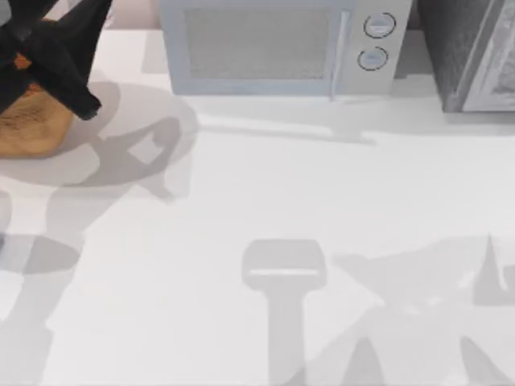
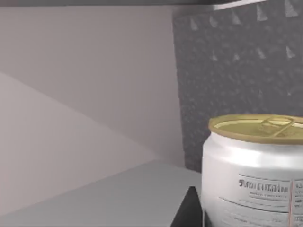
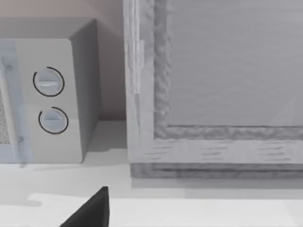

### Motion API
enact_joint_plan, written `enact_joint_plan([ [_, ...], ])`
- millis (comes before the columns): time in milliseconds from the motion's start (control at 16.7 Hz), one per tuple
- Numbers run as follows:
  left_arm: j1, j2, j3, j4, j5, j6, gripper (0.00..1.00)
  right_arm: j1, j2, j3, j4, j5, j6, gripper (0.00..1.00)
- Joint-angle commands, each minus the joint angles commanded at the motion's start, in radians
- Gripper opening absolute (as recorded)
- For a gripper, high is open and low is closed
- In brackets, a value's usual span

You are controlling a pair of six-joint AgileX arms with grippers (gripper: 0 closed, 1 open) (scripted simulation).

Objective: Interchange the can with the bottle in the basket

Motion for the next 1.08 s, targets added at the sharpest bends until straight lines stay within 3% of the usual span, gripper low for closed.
enact_joint_plan([
  [1080,-0.088,0.78,0.325,0.397,0.397,0.024,0.0,0.0,0.0,0.0,0.0,0.0,0.0,1.0],
])
